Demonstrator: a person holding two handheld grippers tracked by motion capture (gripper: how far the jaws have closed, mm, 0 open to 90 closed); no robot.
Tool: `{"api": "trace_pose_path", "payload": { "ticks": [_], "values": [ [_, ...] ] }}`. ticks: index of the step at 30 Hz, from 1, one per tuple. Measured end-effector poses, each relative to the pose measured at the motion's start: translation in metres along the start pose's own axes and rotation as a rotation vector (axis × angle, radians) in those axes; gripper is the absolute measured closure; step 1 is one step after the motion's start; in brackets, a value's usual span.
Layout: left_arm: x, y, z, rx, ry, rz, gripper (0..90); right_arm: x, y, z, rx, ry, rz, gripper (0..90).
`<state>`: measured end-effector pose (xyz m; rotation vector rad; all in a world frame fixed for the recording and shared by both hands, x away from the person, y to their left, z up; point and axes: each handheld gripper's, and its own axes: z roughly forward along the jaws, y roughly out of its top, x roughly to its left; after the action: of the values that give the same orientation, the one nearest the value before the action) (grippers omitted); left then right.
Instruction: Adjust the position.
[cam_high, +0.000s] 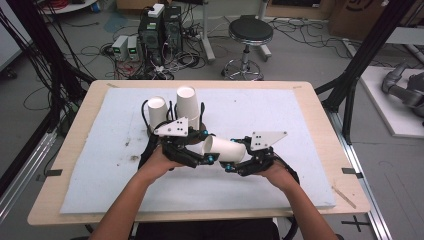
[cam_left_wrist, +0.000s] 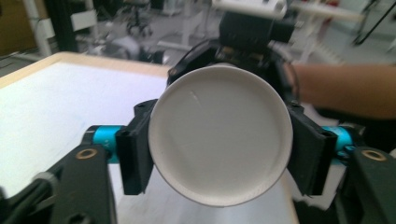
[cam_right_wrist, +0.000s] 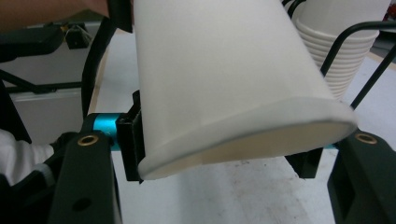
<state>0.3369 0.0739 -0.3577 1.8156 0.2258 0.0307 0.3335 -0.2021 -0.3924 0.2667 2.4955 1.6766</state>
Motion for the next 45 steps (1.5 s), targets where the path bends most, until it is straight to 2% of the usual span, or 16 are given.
{"api": "trace_pose_path", "payload": {
  "ticks": [4, 11, 15, 18, 22, 26, 28, 31, 34, 39, 43, 45],
  "values": [
    [-0.001, 0.002, -0.002, 0.024, 0.014, 0.021, 26.8, 0.000, 0.000, 0.001, 0.048, -0.010, -0.026, 36.4],
    [-0.001, -0.003, 0.003, 0.089, -0.057, 0.046, 34.2, 0.003, -0.002, 0.007, 0.095, 0.050, -0.020, 36.2],
    [0.000, -0.003, 0.003, 0.077, -0.078, 0.034, 36.2, 0.003, -0.002, 0.006, 0.094, 0.066, -0.019, 36.0],
    [0.001, -0.004, 0.003, 0.051, -0.090, 0.013, 36.3, 0.002, -0.002, 0.006, 0.082, 0.070, -0.006, 30.2],
    [0.004, -0.008, -0.002, -0.023, -0.083, -0.014, 36.3, 0.002, -0.003, 0.006, 0.041, 0.055, 0.064, 20.2],
    [0.007, -0.010, -0.007, -0.105, -0.085, -0.039, 36.3, 0.002, -0.002, 0.003, -0.010, 0.063, 0.082, 20.2],
    [0.008, -0.012, -0.009, -0.130, -0.088, -0.050, 36.3, 0.001, -0.001, 0.001, -0.039, 0.071, 0.095, 20.4],
    [0.007, -0.014, -0.009, -0.145, -0.098, -0.054, 36.3, -0.001, 0.000, -0.003, -0.081, 0.078, 0.107, 23.9],
    [0.007, -0.015, -0.007, -0.153, -0.098, -0.058, 36.3, -0.003, 0.000, -0.006, -0.092, 0.090, 0.111, 26.6],
    [0.008, -0.016, -0.007, -0.127, -0.098, -0.048, 36.4, -0.004, 0.000, -0.008, -0.086, 0.091, 0.089, 31.8],
    [0.006, -0.016, -0.005, -0.053, -0.068, -0.030, 35.7, -0.004, -0.001, -0.007, -0.045, 0.076, 0.057, 34.9],
    [0.005, -0.015, -0.004, -0.007, -0.034, -0.019, 29.3, -0.002, -0.001, -0.005, -0.013, 0.075, 0.032, 37.4]
  ]
}}
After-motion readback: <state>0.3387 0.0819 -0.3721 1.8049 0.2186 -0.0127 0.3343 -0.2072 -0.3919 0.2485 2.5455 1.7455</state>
